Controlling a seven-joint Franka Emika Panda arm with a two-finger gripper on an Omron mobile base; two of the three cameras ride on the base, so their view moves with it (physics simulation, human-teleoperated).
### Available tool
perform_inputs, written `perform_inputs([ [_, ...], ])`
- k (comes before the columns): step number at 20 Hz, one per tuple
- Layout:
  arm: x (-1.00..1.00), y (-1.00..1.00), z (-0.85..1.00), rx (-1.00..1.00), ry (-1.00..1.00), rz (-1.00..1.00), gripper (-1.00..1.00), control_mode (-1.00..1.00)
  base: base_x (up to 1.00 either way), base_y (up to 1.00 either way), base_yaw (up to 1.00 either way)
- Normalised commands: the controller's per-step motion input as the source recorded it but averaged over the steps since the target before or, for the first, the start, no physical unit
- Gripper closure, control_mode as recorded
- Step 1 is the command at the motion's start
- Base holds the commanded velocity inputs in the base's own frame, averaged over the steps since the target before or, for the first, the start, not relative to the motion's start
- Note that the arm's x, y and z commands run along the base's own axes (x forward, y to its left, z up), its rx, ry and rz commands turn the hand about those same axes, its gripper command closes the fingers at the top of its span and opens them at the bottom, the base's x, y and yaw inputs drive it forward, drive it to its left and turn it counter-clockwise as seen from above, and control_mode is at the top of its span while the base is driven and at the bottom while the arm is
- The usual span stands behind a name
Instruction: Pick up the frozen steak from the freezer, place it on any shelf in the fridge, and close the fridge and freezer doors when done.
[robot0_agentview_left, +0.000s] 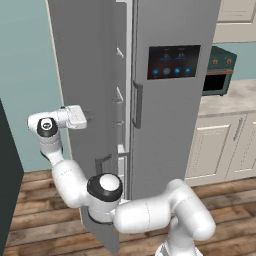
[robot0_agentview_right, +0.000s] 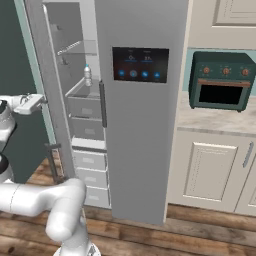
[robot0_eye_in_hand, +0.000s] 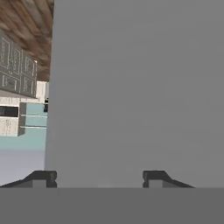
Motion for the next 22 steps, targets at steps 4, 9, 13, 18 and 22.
perform_inputs([
  [4,0.61,-0.64,0.0,0.0,0.0,0.0,-1.0,-1.0,0.0,0.0,0.0],
  [9,0.59,-0.57,0.0,0.02,0.0,0.01,-1.0,-1.0,0.0,0.0,0.0],
  [13,0.54,-0.56,0.0,0.03,0.0,0.05,-1.0,-1.0,0.0,0.0,0.0],
  [18,0.56,-0.47,0.0,0.02,0.01,0.1,-1.0,-1.0,0.0,0.0,0.0],
  [22,0.62,-0.37,0.0,0.0,0.05,0.13,-1.0,-1.0,0.0,0.0,0.0],
])
